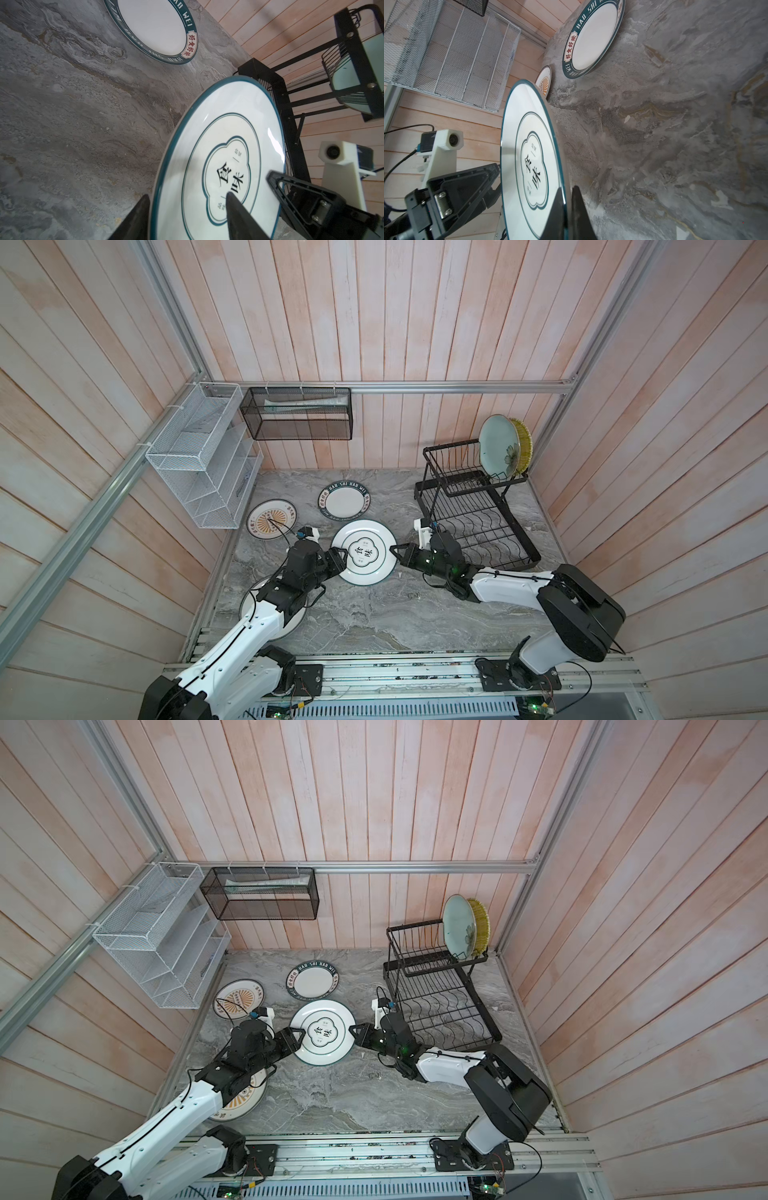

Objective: Load the plates into the dish rack
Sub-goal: 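Drag the white plate toward the left gripper with the right gripper, then tilt the white plate up on edge with the right gripper against the left gripper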

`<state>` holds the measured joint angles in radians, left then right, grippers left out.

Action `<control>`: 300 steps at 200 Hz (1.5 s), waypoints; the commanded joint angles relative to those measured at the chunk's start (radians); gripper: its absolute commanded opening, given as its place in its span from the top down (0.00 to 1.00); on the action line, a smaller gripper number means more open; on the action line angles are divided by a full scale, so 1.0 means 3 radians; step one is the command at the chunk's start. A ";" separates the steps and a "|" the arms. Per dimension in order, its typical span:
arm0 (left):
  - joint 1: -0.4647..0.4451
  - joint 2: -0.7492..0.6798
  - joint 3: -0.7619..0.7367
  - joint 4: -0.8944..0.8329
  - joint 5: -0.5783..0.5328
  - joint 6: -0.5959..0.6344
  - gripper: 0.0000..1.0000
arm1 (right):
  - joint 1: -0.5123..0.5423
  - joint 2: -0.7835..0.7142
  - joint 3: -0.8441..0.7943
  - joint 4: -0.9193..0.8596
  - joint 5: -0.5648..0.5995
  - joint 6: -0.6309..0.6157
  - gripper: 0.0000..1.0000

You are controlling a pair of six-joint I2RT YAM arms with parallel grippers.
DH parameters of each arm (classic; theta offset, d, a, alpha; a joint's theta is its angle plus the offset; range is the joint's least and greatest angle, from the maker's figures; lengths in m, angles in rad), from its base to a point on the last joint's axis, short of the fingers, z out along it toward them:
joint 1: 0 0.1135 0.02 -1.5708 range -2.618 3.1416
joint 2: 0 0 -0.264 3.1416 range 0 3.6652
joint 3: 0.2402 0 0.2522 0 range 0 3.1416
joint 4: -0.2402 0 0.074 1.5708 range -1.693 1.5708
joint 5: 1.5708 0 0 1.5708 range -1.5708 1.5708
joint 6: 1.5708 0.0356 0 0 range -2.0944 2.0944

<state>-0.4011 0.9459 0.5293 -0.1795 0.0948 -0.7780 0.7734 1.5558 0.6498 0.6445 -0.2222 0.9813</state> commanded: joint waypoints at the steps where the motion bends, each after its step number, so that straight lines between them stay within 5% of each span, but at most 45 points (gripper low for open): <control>1: 0.0008 -0.0032 -0.0058 0.0136 0.0102 0.0006 0.44 | -0.0007 -0.0094 -0.0023 0.0379 -0.0140 0.0082 1.00; 140: 0.0011 -0.0043 -0.0117 0.0660 0.0421 0.0042 0.87 | -0.0057 -0.0220 -0.0206 0.0712 -0.0217 0.0057 1.00; 181: 0.0012 -0.0044 -0.0169 0.0944 0.0591 -0.0003 1.00 | -0.0068 -0.0340 -0.0301 0.0820 -0.0231 0.0073 0.93; 236: 0.0011 -0.0015 -0.0308 0.1548 0.0882 -0.0359 1.00 | -0.0071 -0.0496 -0.0352 0.0947 -0.0289 0.0152 0.73; 300: -0.0010 0.0081 -0.0404 0.1859 0.0975 -0.0418 1.00 | -0.0068 -0.0460 -0.0365 0.1106 -0.0383 0.0212 0.66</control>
<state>-0.3893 0.9611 0.4339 0.2974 0.3313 -0.9005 0.7353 1.4261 0.5407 0.8871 -0.2764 1.0435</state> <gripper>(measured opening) 0.089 0.341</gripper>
